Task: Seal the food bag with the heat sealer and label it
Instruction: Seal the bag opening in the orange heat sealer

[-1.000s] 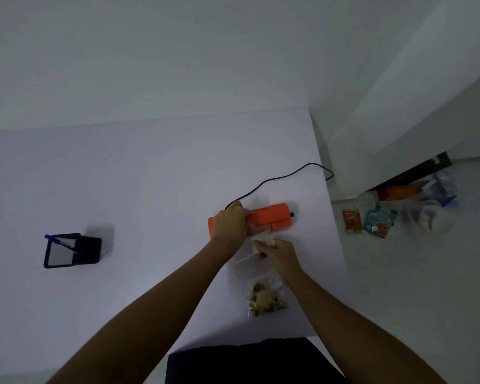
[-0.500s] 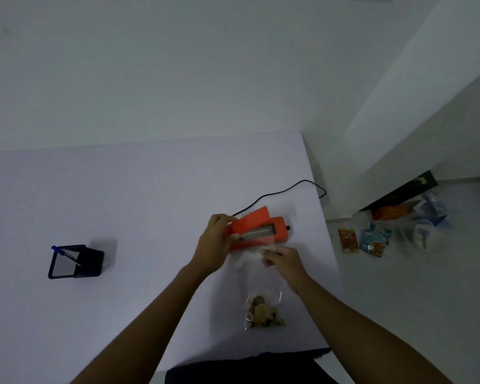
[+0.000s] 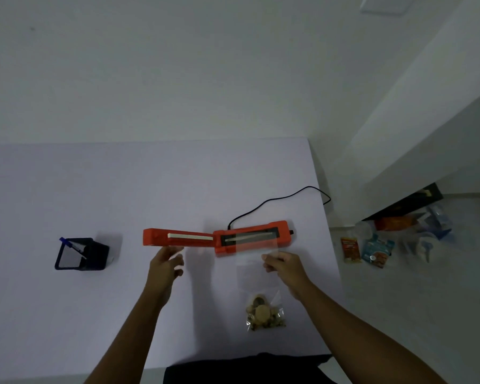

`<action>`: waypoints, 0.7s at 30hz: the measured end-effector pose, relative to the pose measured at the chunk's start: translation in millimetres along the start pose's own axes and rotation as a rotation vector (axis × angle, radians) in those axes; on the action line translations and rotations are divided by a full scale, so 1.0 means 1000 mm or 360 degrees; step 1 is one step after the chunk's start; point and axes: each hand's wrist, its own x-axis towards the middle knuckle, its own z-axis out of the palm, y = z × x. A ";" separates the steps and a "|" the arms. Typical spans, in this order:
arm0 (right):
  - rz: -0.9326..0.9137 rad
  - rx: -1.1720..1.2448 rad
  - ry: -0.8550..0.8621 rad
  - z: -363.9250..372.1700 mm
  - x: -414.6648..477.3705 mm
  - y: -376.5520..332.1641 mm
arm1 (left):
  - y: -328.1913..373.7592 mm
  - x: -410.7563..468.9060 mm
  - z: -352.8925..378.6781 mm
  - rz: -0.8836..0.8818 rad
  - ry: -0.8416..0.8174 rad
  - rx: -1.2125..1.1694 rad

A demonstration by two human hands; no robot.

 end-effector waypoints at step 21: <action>-0.0213 -0.0090 -0.0290 0.028 -0.042 -0.037 | 0.001 -0.042 0.064 0.0219 -0.0393 0.0467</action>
